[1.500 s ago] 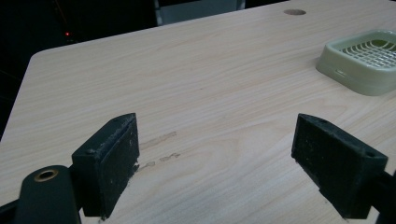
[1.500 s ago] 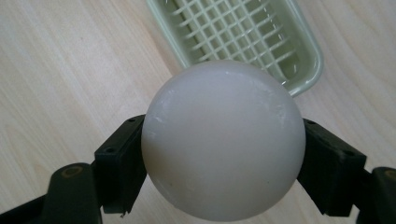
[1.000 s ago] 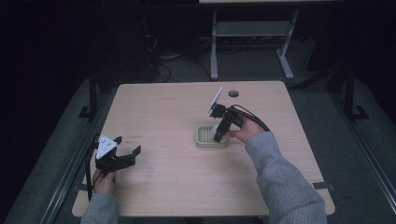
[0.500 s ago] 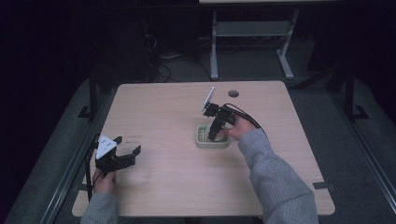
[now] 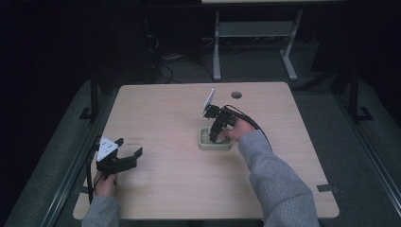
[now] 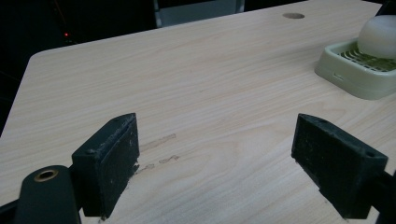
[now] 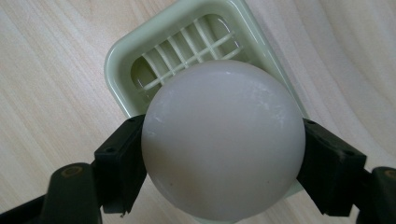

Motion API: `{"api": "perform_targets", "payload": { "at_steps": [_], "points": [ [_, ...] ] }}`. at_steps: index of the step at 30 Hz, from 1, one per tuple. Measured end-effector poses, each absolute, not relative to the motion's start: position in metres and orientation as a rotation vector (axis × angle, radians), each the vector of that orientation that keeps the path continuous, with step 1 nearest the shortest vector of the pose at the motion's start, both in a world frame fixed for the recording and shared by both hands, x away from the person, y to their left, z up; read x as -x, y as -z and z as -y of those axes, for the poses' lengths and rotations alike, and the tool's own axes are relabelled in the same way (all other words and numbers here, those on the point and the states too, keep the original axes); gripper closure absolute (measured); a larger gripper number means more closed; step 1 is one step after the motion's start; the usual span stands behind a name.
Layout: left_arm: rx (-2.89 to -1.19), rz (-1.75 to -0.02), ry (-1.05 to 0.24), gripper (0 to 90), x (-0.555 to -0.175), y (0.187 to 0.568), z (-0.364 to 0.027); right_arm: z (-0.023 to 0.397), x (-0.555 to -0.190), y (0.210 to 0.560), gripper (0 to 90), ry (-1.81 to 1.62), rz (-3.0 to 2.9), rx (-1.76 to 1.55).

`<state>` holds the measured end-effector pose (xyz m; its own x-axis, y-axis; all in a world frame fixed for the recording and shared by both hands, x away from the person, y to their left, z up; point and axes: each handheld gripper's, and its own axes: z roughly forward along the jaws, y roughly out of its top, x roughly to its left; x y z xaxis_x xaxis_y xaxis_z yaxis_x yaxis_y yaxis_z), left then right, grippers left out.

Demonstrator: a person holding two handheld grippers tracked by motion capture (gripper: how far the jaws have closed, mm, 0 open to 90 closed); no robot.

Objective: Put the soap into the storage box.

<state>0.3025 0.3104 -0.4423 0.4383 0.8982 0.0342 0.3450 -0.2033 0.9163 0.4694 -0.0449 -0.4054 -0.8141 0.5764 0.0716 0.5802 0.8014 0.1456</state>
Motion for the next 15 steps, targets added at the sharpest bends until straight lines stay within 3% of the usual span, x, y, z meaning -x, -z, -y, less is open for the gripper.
{"api": "perform_targets", "payload": {
  "at_steps": [15],
  "points": [
    [-1.766,-1.072,-0.749,14.8,-0.3024,0.4418,-0.3114,0.0416,-0.4724,0.4125,23.5,0.238,2.959,0.948]
  ]
}}
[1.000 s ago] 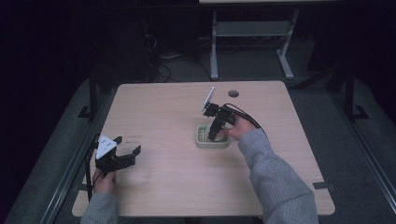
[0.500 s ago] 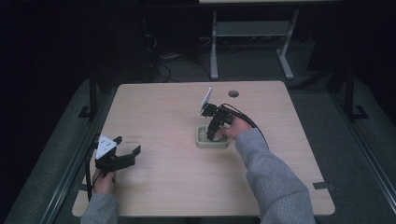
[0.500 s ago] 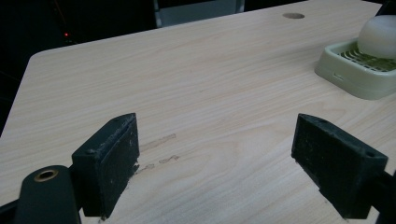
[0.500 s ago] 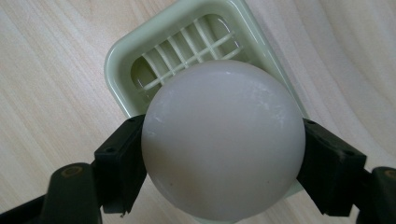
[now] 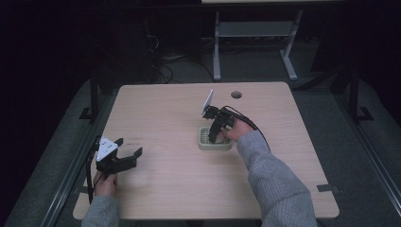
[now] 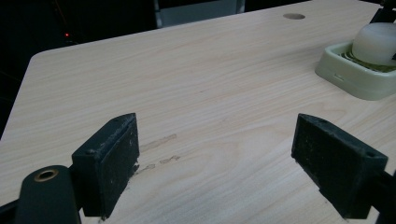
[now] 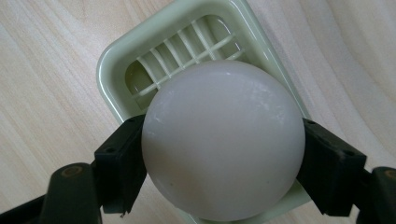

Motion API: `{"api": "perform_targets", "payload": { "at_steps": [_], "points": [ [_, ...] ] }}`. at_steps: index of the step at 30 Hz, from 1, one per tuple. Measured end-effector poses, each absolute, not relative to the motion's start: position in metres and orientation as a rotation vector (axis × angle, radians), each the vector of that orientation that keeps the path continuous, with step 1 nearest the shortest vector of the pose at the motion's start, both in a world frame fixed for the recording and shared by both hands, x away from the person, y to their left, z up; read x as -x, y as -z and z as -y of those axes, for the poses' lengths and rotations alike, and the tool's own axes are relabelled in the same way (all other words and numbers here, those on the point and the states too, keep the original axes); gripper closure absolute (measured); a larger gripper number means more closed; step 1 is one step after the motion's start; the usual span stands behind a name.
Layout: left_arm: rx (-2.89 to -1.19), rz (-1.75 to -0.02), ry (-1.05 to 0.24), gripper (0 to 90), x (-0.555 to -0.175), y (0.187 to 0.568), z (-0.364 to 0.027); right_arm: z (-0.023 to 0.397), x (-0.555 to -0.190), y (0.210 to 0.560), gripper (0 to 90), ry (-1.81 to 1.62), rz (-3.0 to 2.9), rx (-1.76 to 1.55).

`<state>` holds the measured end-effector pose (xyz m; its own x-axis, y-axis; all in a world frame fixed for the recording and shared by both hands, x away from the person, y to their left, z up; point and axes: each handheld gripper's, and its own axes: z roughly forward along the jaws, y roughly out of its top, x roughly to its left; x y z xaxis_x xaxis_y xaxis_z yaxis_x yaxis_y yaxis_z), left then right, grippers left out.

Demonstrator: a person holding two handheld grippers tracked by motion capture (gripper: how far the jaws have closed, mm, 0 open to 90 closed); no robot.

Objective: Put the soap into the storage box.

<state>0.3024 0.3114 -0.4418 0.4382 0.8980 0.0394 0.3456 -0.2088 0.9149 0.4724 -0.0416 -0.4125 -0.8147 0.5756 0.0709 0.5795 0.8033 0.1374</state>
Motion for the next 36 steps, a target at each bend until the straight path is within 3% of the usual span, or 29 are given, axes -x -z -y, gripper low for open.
{"api": "perform_targets", "payload": {
  "at_steps": [36],
  "points": [
    [-1.751,-1.074,-0.751,14.8,-0.3021,0.4411,-0.3123,0.0422,-0.4738,0.4126,22.9,0.23,2.956,0.938]
  ]
}}
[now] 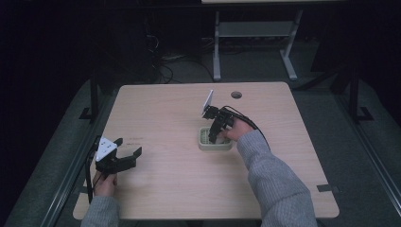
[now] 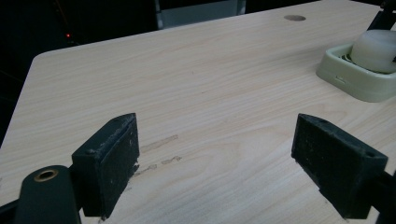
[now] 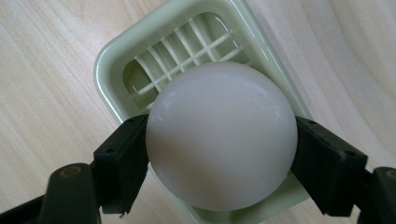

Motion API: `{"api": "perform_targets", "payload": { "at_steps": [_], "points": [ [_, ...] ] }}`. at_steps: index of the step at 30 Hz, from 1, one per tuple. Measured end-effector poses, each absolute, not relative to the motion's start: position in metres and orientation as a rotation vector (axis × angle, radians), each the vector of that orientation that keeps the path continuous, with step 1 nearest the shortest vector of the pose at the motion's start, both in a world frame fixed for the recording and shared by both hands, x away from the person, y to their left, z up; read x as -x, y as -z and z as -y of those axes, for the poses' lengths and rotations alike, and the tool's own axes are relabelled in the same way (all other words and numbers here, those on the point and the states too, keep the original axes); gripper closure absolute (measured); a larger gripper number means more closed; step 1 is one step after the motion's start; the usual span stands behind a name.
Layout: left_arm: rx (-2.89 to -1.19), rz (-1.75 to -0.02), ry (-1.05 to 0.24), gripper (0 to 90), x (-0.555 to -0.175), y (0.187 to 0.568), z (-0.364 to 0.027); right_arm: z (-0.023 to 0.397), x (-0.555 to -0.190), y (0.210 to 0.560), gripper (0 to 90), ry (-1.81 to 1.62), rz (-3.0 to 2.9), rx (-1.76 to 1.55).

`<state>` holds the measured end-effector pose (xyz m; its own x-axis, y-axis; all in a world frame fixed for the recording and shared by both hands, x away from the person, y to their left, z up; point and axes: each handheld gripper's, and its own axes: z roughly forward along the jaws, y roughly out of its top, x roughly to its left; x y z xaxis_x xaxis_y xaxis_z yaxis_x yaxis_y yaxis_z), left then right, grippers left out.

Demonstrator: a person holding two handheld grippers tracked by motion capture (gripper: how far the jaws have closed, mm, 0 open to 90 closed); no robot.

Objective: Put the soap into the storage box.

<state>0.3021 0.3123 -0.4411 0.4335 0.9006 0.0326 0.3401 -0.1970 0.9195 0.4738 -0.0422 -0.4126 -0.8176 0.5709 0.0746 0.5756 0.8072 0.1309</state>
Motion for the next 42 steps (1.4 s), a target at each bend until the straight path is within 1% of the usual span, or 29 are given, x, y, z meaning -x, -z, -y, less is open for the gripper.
{"api": "perform_targets", "payload": {
  "at_steps": [13,22,32,42],
  "points": [
    [-1.755,-1.076,-0.748,14.8,-0.302,0.441,-0.312,0.048,-0.472,0.409,19.3,0.256,2.94,0.97],
    [-1.757,-1.075,-0.748,14.8,-0.302,0.442,-0.312,0.055,-0.469,0.406,19.3,0.282,2.933,0.978],
    [-1.76,-1.075,-0.74,14.8,-0.302,0.442,-0.312,0.069,-0.46,0.392,19.9,0.345,2.921,1.009],
    [-1.769,-1.073,-0.743,14.8,-0.302,0.442,-0.311,0.078,-0.456,0.387,20.4,0.36,2.923,1.015]
  ]
}}
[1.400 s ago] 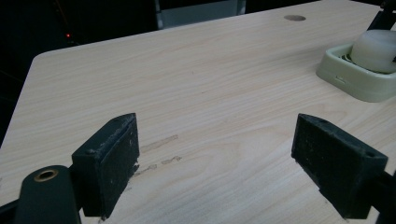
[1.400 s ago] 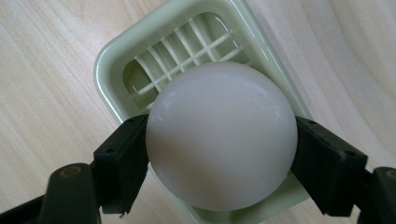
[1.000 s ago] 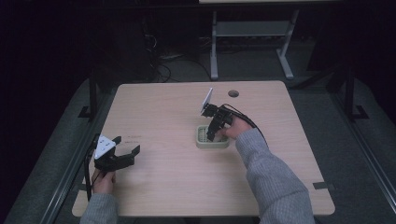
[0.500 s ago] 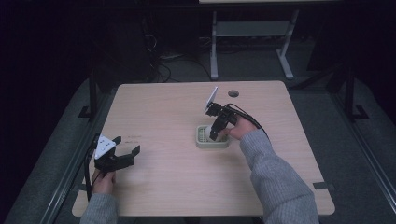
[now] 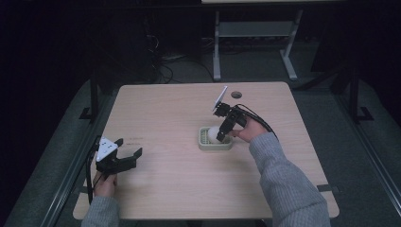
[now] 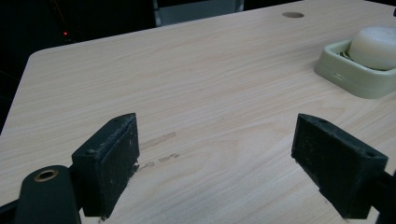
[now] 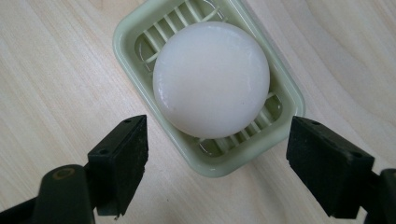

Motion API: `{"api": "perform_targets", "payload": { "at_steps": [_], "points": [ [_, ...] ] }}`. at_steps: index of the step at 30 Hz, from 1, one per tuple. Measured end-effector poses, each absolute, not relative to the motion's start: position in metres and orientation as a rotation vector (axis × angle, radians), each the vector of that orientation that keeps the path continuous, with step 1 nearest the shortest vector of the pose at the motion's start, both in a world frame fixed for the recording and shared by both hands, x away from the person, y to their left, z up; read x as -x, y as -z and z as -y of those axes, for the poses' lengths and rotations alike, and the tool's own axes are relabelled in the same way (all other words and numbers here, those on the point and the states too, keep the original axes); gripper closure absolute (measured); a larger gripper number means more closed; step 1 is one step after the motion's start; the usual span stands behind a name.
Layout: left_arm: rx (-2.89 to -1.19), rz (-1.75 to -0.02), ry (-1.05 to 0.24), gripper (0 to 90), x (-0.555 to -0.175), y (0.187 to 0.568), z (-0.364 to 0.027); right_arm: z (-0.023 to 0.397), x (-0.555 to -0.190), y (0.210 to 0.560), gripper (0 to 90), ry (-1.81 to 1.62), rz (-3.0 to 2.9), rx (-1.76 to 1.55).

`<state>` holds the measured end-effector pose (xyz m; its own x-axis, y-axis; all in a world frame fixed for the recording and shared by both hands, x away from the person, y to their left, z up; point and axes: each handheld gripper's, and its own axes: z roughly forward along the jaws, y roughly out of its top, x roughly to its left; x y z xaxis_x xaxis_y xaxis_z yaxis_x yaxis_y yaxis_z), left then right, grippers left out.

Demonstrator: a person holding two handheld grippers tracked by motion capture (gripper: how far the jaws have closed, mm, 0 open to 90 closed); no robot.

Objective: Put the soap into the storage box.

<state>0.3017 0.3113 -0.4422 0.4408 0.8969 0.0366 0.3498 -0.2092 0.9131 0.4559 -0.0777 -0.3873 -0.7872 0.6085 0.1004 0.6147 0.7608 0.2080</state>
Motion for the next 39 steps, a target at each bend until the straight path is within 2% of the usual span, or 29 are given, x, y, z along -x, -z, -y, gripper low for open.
{"api": "perform_targets", "payload": {
  "at_steps": [39],
  "points": [
    [-1.781,-1.075,-0.736,14.8,-0.302,0.443,-0.309,0.131,-0.42,0.387,21.3,0.468,2.924,1.062]
  ]
}}
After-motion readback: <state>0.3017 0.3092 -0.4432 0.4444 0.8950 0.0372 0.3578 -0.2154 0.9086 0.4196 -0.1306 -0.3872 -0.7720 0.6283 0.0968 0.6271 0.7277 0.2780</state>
